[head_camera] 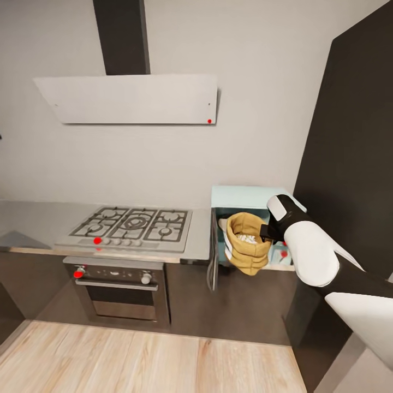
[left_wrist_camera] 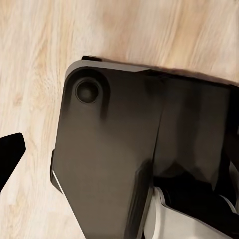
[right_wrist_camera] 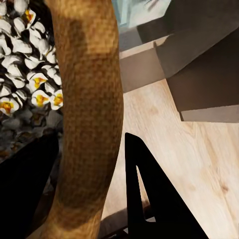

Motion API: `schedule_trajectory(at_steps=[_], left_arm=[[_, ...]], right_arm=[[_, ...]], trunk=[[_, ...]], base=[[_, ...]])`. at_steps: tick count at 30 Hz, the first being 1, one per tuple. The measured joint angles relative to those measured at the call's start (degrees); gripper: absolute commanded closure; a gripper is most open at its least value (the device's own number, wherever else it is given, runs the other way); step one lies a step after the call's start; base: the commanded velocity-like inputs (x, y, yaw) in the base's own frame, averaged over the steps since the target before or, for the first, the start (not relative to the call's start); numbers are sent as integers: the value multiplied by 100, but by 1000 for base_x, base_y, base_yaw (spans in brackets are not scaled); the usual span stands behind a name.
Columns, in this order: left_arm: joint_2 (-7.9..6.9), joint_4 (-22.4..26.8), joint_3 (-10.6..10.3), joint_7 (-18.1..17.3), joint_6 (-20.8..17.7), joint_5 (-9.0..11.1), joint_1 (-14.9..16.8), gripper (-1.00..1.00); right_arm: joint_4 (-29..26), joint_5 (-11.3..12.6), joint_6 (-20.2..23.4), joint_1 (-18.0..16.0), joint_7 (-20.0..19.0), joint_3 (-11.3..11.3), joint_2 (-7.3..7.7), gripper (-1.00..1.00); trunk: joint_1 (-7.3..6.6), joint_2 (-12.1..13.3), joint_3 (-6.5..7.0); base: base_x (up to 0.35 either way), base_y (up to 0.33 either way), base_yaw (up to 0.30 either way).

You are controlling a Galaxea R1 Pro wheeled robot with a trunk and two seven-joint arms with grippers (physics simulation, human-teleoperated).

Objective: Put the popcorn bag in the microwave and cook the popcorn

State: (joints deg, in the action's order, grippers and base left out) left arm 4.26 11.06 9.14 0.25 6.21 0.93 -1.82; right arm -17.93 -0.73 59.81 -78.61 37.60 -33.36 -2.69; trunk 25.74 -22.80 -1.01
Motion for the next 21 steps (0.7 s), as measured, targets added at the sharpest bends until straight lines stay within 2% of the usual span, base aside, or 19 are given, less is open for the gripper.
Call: schedule_trajectory(at_steps=[9, 16, 21], left_arm=[[1, 0, -6, -1, 6, -5, -1, -100], [1, 0, -16, -1, -3, 2, 2, -100], [1, 0, -23, -1, -3, -5, -1, -100]], right_arm=[[0, -1, 0, 0, 0, 0, 2, 100], [0, -2, 0, 0, 3, 0, 2, 100], [0, -5, 0, 0, -1, 1, 19, 100]], trunk=[[1, -1, 0], [-2, -2, 0], [1, -1, 0]], base=[[21, 0, 0], [261, 0, 0], [44, 0, 0]])
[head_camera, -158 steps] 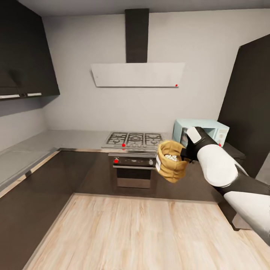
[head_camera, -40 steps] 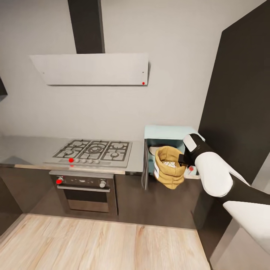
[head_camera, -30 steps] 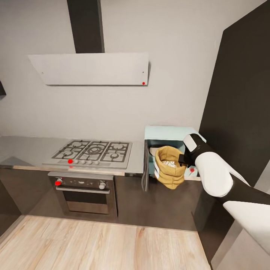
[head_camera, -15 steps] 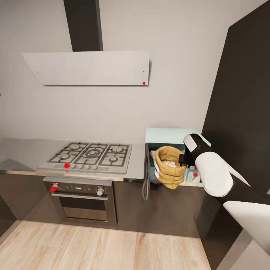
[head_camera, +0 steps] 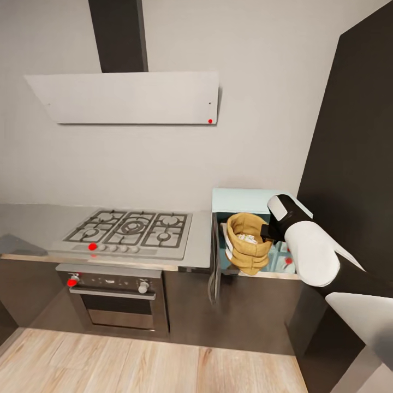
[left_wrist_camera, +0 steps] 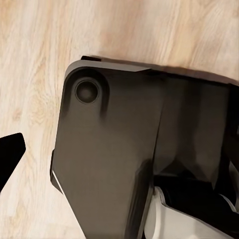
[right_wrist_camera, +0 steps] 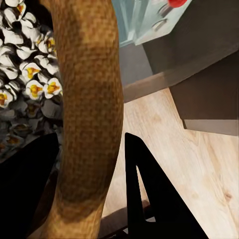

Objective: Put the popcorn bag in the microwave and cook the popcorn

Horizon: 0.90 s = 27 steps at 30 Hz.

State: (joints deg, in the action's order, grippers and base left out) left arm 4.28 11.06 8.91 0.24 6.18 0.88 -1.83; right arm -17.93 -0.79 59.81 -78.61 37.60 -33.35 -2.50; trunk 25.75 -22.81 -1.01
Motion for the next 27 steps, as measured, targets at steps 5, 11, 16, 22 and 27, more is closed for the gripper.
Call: schedule_trajectory(at_steps=[5, 11, 16, 22, 27], left_arm=[[0, 0, -1, 0, 1, 0, 0, -100], [0, 0, -1, 0, 7, -10, 0, -100], [0, 0, -2, 0, 9, -16, -13, -100], [-2, 0, 4, 0, 16, -22, -30, -100], [-6, 0, 5, 0, 17, -20, -35, -100]], right_arm=[[0, 4, 0, 0, -2, -8, 9, 100], [0, 4, 0, 0, 0, -9, 9, 100], [0, 4, 0, 0, 1, -9, 10, 100], [0, 3, 0, 0, 1, -9, 10, 100], [0, 4, 0, 0, -2, -12, 15, 100]], trunk=[[0, 0, 0], [0, 0, 0], [0, 0, 0], [0, 0, 0], [0, 0, 0]], base=[[2, 0, 0], [0, 0, 0], [0, 0, 0], [0, 0, 0], [0, 0, 0]])
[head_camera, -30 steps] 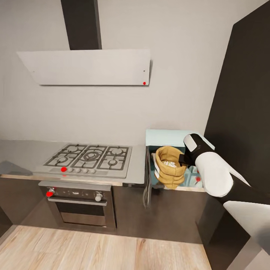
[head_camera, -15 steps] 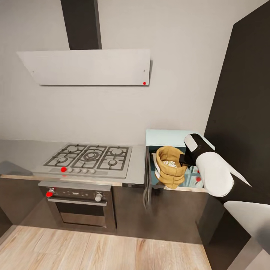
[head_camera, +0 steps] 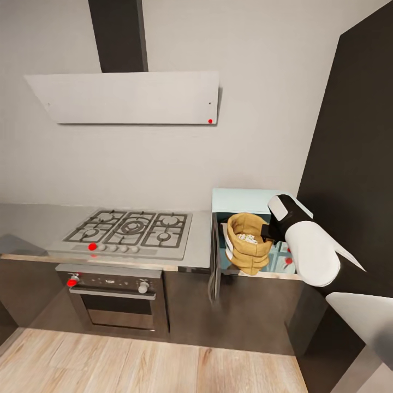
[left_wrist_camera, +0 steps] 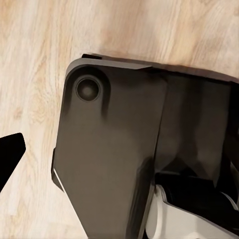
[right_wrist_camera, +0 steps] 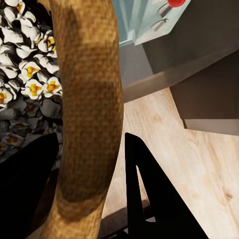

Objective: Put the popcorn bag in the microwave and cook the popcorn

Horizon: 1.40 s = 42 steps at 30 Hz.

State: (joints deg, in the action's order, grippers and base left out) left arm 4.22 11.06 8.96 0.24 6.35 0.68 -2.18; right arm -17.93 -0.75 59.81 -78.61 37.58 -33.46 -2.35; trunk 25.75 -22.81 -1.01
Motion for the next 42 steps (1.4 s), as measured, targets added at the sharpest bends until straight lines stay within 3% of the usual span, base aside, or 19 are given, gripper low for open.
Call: schedule_trajectory(at_steps=[7, 22, 27, 34, 42], left_arm=[[2, 0, 2, 0, 0, 9, -1, -100], [5, 0, 11, 0, 0, 19, 17, -100], [6, 0, 4, 0, 0, 13, 17, -100], [4, 0, 26, 0, 0, 21, 17, -100], [-26, 0, 47, 0, 0, 43, 17, -100]], right_arm=[[0, 0, 0, 1, -2, -15, 12, 100], [0, 4, 0, 1, -2, -24, 12, 100], [-1, 3, 0, 0, -7, -26, 18, 100], [-4, 4, 0, 0, -17, -24, 20, 100], [-8, 7, 0, 0, -20, -27, 21, 100]], trunk=[[66, -120, -53], [396, -722, -323], [396, -723, -324], [550, -1003, -449], [550, -1005, -450]], base=[[0, 0, 0], [0, 0, 0], [0, 0, 0], [0, 0, 0], [2, 0, 0]])
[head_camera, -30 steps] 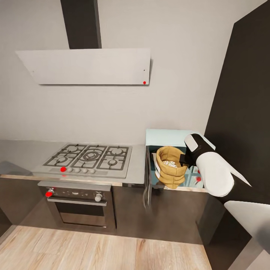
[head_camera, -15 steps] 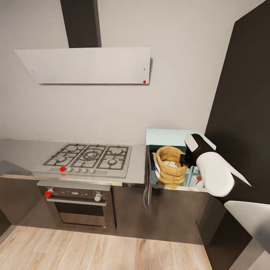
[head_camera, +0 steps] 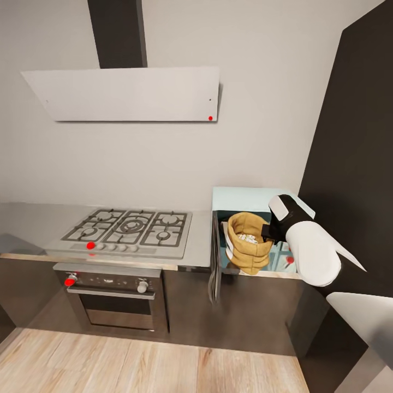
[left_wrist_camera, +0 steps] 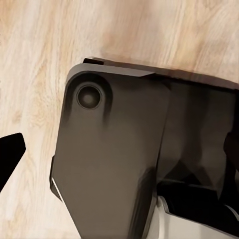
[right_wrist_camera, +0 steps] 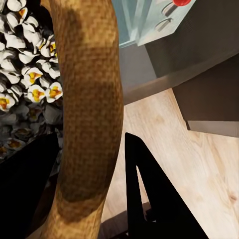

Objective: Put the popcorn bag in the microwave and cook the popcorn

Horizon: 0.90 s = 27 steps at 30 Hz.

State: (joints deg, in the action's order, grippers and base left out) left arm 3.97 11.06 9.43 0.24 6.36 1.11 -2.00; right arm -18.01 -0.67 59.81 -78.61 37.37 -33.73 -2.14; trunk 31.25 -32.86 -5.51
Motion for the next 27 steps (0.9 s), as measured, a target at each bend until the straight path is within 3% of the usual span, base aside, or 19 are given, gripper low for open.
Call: schedule_trajectory(at_steps=[5, 27], left_arm=[[3, 0, 0, -3, -15, 1, 15, -100], [22, 0, -34, -8, -17, -7, 18, -100]], right_arm=[[8, -6, 1, 9, 1, 3, 0, 100], [8, 0, 0, 15, 0, 2, 35, 100]], trunk=[[-2, 0, 0], [0, 0, 0]], base=[[220, 0, 0], [49, -37, 0]])
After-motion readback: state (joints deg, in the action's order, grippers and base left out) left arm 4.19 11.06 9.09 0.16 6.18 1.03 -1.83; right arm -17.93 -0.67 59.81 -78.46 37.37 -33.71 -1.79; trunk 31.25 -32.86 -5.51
